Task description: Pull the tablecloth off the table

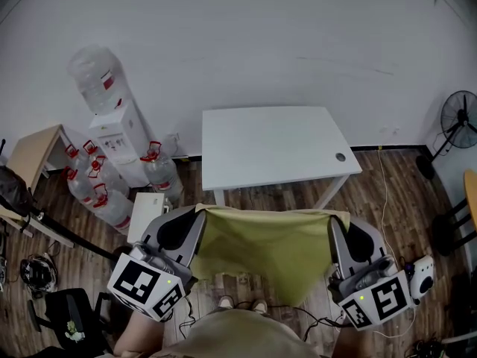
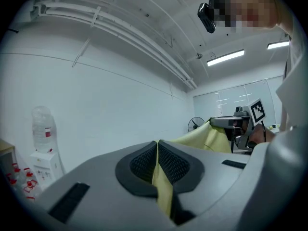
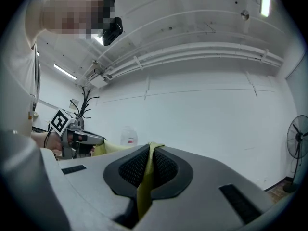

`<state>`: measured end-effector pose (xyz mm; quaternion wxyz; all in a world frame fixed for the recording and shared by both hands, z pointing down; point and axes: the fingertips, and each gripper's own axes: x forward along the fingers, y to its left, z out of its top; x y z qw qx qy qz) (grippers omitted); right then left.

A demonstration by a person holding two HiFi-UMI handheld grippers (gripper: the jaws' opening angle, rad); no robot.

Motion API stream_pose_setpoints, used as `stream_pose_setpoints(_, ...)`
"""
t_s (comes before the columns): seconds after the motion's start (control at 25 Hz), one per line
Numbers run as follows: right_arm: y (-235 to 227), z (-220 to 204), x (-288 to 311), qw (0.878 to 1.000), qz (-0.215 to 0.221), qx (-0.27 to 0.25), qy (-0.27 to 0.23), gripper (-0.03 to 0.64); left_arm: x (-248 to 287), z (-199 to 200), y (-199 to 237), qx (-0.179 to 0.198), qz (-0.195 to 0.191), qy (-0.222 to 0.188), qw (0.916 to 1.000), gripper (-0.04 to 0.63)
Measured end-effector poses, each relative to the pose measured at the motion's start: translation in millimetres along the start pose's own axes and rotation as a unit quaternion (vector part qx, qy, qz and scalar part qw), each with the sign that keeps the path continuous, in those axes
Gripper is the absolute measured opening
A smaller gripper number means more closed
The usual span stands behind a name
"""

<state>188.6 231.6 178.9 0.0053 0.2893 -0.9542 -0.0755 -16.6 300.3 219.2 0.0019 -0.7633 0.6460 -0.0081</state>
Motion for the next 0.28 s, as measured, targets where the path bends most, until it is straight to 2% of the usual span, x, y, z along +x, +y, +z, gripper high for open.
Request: stream_pose_setpoints(0.28,-3.7,-0.7,-0.5,1.0,0.004,0.002,0.006,0.031,1.0,2.8,-3.1,-0.001,-0.003,0.005,1.0,0.021)
